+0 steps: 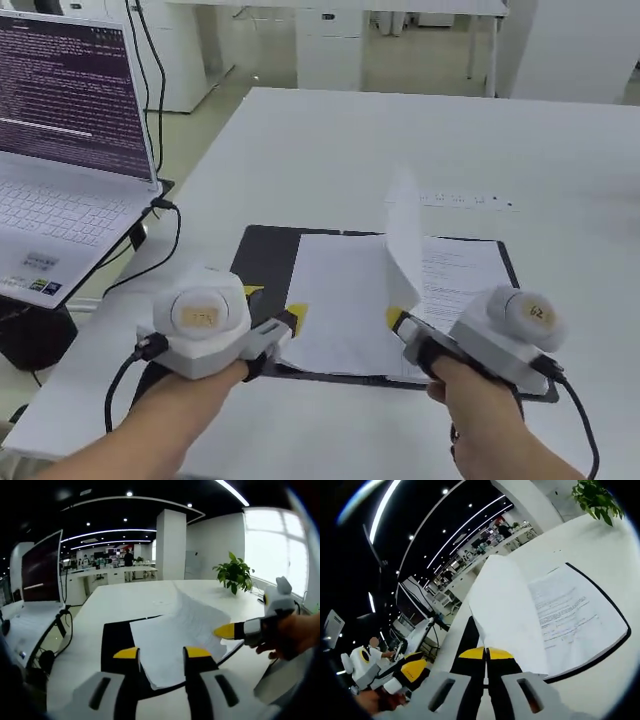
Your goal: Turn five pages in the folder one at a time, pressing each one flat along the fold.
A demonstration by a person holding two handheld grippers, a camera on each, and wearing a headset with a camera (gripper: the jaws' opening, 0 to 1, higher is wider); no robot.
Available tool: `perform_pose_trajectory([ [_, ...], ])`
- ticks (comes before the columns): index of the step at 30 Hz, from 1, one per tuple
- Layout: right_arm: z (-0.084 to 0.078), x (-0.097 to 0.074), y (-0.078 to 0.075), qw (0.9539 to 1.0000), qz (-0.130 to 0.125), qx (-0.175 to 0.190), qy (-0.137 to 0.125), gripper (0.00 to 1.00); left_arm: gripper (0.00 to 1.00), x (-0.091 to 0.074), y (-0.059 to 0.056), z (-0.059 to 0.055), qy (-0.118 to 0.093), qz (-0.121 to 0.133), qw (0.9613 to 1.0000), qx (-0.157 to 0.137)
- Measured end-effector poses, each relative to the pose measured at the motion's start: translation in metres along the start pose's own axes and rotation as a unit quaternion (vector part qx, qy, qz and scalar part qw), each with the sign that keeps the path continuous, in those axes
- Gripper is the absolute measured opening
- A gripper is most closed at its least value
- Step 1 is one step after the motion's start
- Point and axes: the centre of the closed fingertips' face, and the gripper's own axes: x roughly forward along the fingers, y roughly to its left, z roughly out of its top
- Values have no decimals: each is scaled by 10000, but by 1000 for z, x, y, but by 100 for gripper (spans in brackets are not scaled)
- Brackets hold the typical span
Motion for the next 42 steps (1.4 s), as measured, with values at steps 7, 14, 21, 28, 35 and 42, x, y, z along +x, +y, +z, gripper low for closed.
perform_pose_trajectory([
  [7,-21,23,19,9991,144,-209,333,0,33,-11,21,0,-46,190,9997,-108],
  [14,-51,46,32,9956,222,-507,759,0,32,-17,35,-4,-42,316,9993,-213],
  [21,-79,65,24,9896,25,-845,1168,0,32,-16,40,-11,24,347,9989,-299],
  [28,-99,74,14,9838,-126,-1070,1431,0,32,-12,44,-22,166,339,9987,-341],
  [35,-108,77,6,9809,-195,-1180,1534,0,31,-3,45,-30,299,296,9985,-343],
  [42,-114,69,12,9806,-64,-1225,1531,2,31,11,36,-40,463,147,9984,-295],
])
